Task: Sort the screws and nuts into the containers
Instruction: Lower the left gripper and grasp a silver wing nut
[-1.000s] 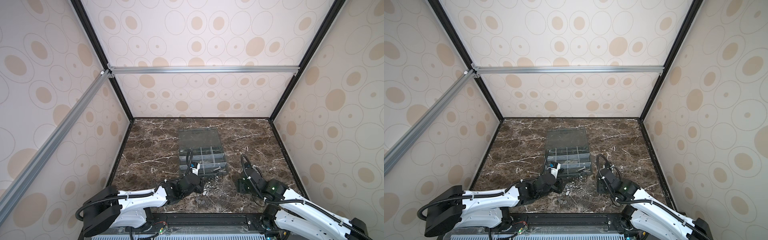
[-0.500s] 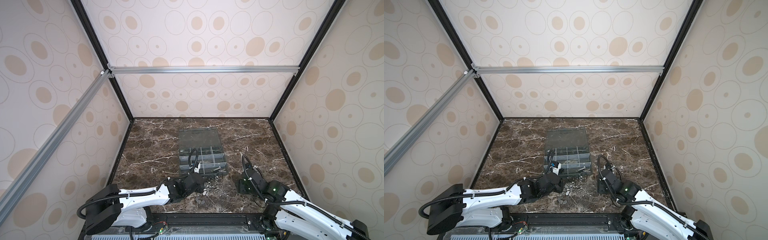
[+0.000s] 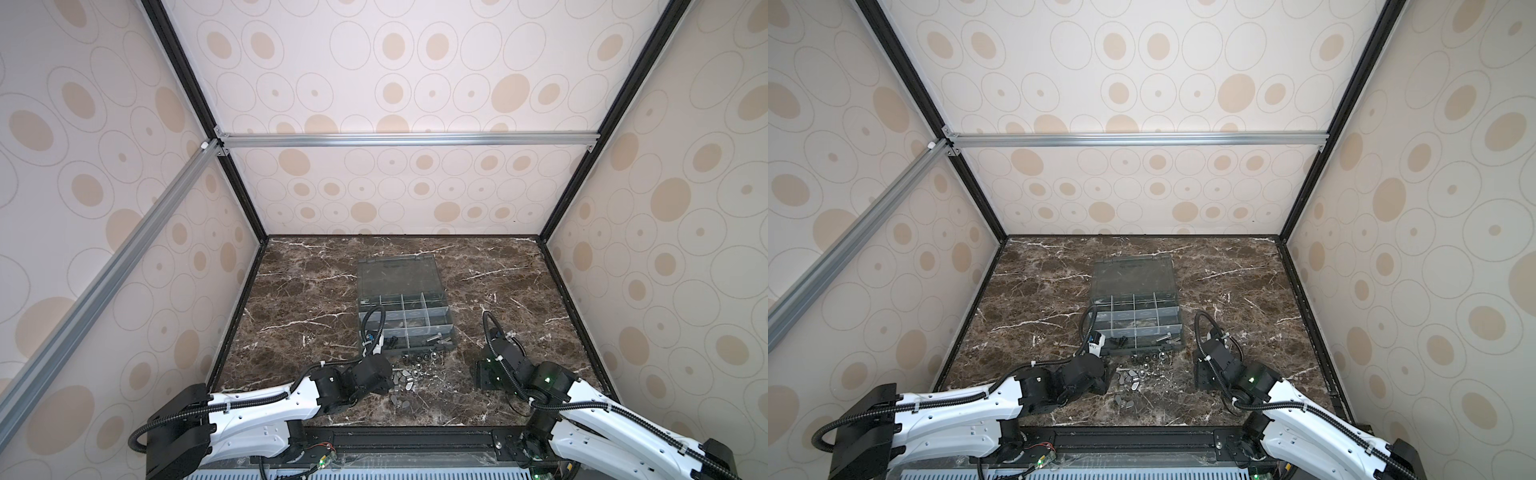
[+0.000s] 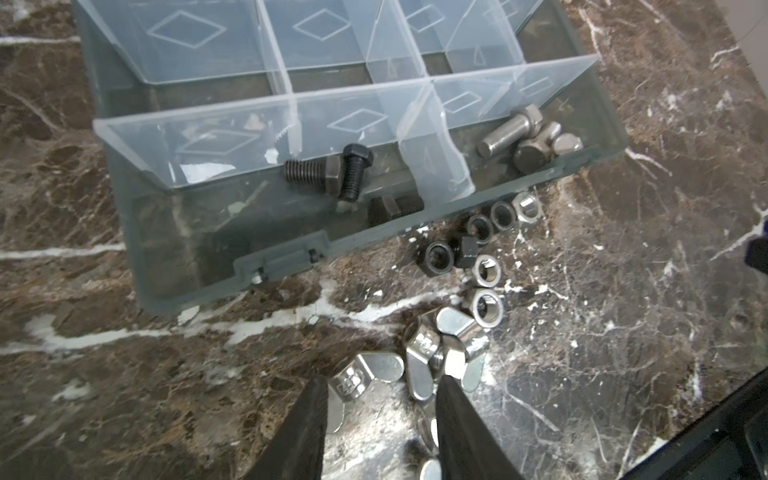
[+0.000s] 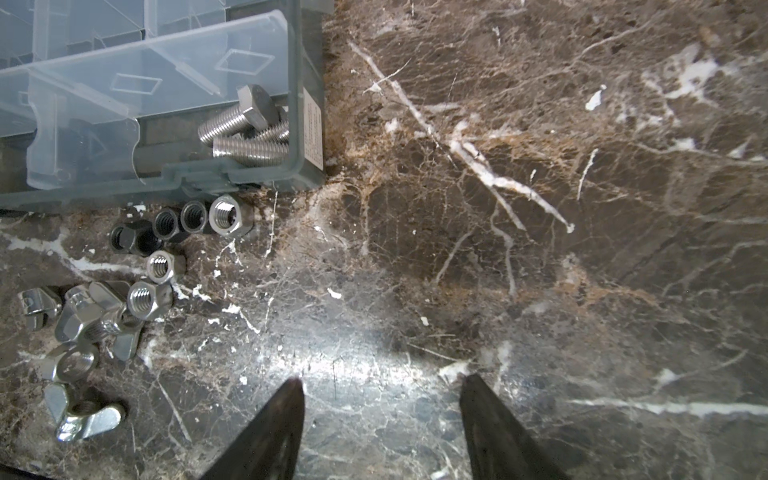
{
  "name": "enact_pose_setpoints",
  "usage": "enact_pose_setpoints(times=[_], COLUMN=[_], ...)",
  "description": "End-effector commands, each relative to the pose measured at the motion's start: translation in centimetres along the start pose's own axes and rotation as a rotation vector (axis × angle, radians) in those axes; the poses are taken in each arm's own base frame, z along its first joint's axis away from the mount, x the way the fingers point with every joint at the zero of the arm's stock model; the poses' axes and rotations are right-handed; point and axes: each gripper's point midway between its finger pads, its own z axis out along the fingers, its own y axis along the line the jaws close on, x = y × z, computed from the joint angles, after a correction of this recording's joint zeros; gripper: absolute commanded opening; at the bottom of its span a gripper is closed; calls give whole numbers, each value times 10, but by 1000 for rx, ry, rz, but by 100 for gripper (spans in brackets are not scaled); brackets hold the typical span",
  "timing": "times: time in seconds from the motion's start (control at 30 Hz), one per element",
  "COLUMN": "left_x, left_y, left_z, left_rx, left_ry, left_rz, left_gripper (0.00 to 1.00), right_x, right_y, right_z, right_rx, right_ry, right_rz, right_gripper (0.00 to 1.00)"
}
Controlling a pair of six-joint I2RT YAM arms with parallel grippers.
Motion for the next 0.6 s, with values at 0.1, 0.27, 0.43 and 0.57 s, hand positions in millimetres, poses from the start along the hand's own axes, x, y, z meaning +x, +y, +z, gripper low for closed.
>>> enact_pose_setpoints(times=[0.1,0.27,0.43,0.57], left_x=[17,27,37,33], left_y=[12,13,18,16], left_z=[2,11,20,25], left_rx=[-36,-52,-109,-127], left_ry=[56,98,155,149], left_rz=[35,75,125,155], left_gripper=[44,45,45,46], right_x=[4,6,8,10], right_y=[-5,-6,-9,-12], right_z=[4,5,5,5], right_rx=[18,22,24,25], right_ry=[10,15,11,7], right_rz=[16,15,26,35], right_gripper=[64,64,64,64])
